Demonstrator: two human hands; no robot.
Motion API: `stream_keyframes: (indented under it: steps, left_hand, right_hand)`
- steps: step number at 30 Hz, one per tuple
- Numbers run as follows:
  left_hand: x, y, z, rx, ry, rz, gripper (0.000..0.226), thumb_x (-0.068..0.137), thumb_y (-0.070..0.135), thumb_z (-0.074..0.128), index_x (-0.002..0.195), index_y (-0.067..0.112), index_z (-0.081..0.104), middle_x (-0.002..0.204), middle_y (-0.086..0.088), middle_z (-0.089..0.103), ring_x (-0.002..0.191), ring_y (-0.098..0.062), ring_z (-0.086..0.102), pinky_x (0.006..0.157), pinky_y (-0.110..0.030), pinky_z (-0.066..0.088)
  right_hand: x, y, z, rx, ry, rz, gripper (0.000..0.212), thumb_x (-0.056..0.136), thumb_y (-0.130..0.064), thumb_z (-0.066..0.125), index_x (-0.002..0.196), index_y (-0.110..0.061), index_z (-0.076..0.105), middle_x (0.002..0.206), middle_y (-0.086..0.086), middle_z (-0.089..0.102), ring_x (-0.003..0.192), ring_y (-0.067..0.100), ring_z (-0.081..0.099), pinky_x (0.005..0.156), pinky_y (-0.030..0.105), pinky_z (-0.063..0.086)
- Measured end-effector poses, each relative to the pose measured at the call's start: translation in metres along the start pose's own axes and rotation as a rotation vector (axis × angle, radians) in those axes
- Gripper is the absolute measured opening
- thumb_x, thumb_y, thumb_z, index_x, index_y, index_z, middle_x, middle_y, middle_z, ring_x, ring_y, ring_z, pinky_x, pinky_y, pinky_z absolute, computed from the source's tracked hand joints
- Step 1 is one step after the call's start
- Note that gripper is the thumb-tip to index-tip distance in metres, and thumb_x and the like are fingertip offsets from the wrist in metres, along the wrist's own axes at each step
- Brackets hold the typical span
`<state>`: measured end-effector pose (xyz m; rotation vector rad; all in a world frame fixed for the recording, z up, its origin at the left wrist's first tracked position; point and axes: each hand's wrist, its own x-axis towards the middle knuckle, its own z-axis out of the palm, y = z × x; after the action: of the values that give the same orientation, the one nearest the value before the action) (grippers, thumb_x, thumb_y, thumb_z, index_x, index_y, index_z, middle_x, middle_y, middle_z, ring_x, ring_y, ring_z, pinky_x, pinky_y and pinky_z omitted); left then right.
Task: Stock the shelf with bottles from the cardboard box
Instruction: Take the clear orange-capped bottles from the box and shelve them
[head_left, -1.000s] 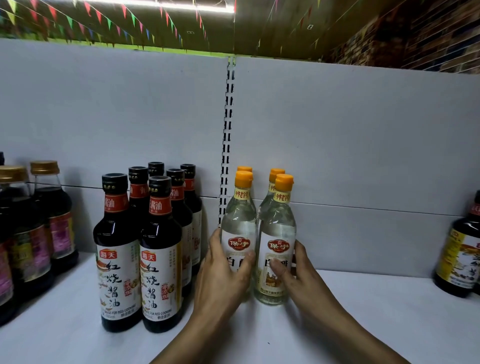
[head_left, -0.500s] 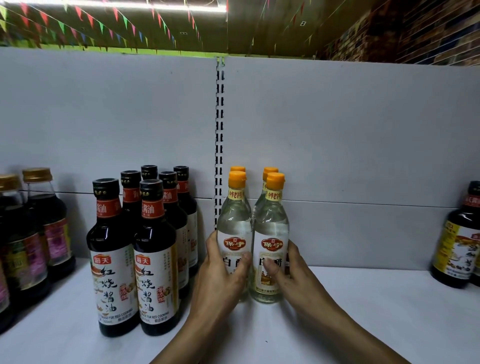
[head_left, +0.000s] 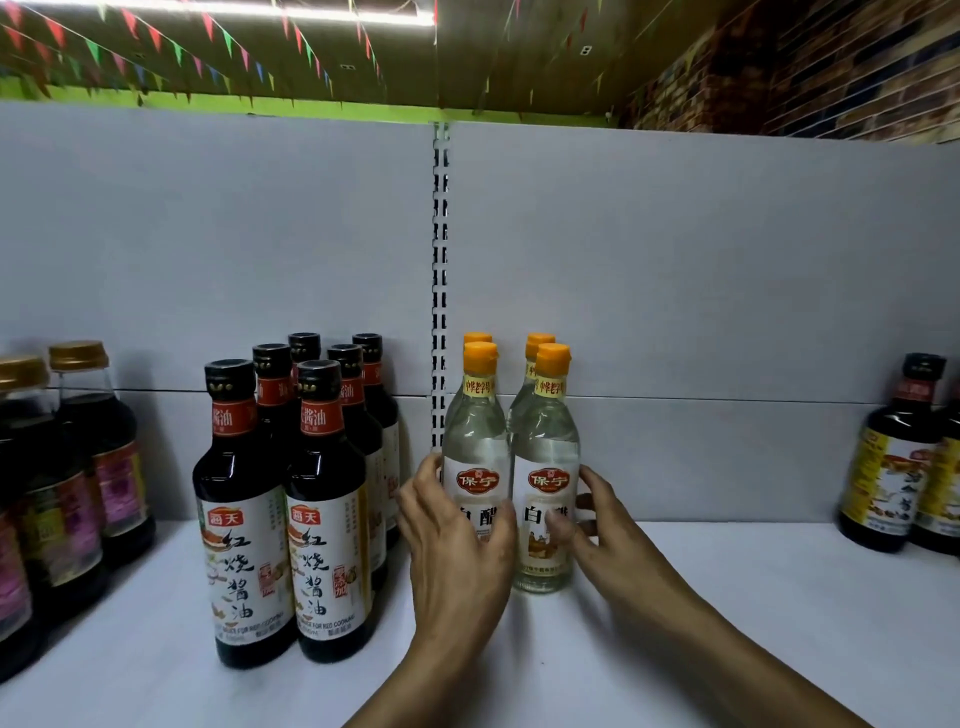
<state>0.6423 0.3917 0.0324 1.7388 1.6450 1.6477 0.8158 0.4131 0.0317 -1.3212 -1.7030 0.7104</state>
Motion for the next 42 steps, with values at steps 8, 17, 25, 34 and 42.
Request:
stream_keyframes:
  steps: [8, 17, 25, 34, 42]
  left_hand:
    - [-0.016, 0.015, 0.0, -0.067, 0.062, 0.171, 0.047, 0.086, 0.024, 0.071, 0.124, 0.022, 0.043, 0.121, 0.003, 0.035, 0.114, -0.018, 0.039, 0.098, -0.042, 0.048]
    - [-0.035, 0.028, 0.004, -0.26, -0.248, 0.327, 0.024, 0.093, 0.026, 0.059, 0.118, 0.023, 0.057, 0.115, 0.004, 0.057, 0.11, -0.015, 0.056, 0.093, -0.042, 0.052]
    - [-0.07, 0.049, 0.005, -0.248, -0.574, 0.568, 0.028, 0.096, 0.032, 0.066, 0.123, 0.027, 0.059, 0.119, 0.009, 0.059, 0.115, -0.013, 0.054, 0.089, -0.046, 0.055]
    - [-0.154, 0.088, 0.003, -0.229, -0.842, 0.807, 0.038, 0.096, 0.039, 0.062, 0.133, 0.032, 0.056, 0.13, 0.01, 0.051, 0.133, -0.01, 0.035, 0.095, -0.025, 0.041]
    - [-0.285, 0.091, 0.053, -0.189, -1.18, 0.834, 0.043, 0.099, 0.041, 0.058, 0.139, 0.027, 0.052, 0.132, 0.004, 0.048, 0.131, -0.014, 0.035, 0.098, -0.02, 0.029]
  right_hand:
    - [-0.034, -0.024, -0.007, -0.143, 0.104, 0.113, 0.075, 0.097, -0.055, 0.054, 0.158, -0.039, 0.012, 0.161, 0.0, 0.033, 0.131, 0.017, 0.054, 0.105, 0.033, 0.047]
    - [-0.107, -0.056, -0.009, -0.202, 0.226, 0.203, 0.071, 0.096, -0.06, 0.052, 0.155, -0.044, 0.017, 0.151, -0.009, 0.039, 0.125, 0.006, 0.052, 0.108, 0.034, 0.047]
    - [-0.206, -0.064, -0.026, -0.238, 0.413, 0.311, 0.059, 0.099, -0.051, 0.054, 0.152, -0.044, 0.03, 0.145, -0.013, 0.044, 0.123, 0.005, 0.052, 0.103, 0.028, 0.044]
    - [-0.311, -0.038, -0.052, -0.216, 0.603, 0.444, 0.054, 0.1, -0.044, 0.057, 0.15, -0.037, 0.038, 0.136, -0.006, 0.051, 0.117, 0.008, 0.058, 0.1, 0.036, 0.053]
    - [-0.422, 0.019, -0.061, -0.11, 0.642, 0.694, 0.052, 0.103, -0.041, 0.053, 0.153, -0.032, 0.038, 0.129, -0.016, 0.053, 0.119, 0.001, 0.055, 0.103, 0.033, 0.051]
